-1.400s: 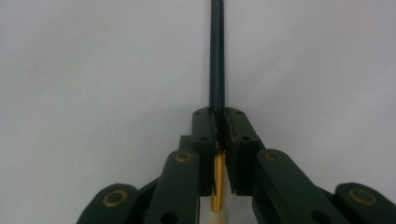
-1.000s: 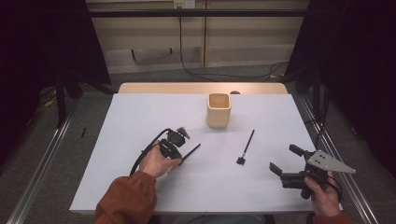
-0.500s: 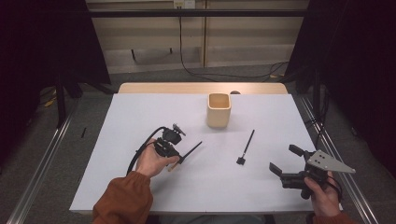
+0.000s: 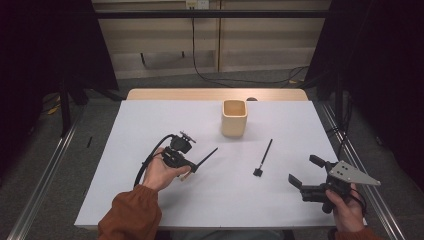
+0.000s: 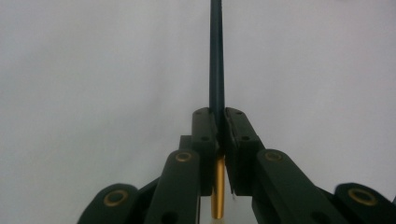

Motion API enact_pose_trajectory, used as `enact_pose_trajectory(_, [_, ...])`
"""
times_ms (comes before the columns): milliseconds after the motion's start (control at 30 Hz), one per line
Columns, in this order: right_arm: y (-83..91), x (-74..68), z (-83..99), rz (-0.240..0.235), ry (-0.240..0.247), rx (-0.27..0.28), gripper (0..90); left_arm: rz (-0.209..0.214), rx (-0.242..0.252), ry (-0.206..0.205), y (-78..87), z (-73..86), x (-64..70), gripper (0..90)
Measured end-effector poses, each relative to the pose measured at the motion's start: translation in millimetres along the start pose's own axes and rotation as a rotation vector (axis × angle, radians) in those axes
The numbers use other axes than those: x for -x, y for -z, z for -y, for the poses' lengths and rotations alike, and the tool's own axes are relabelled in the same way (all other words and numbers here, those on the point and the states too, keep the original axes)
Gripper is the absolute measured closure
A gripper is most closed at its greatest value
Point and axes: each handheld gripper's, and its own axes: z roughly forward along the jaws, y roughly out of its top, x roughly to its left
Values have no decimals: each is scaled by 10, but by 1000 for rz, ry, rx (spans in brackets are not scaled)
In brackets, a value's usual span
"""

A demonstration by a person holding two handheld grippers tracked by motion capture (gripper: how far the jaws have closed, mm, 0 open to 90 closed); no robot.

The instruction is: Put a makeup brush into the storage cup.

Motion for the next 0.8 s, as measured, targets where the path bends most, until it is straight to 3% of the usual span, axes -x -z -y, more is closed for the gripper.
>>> enact_pose_trajectory(33, [0,0,0,0,0,0,0,0,0,0,0,0,0,837])
enact_pose_trajectory(67, [-1,0,0,0,0,1,0,10,34,-7,34,11,-1,837])
enact_pose_trajectory(333, [-2,-1,0,-1,0,0,0,50,149,-30,119,78,-30,836])
enact_pose_trajectory(533, [-2,1,0,0,1,-1,0,54,186,-65,154,98,-8,836])
enact_pose_trajectory(800, [-1,1,1,1,1,0,0,67,257,-82,216,123,30,836])
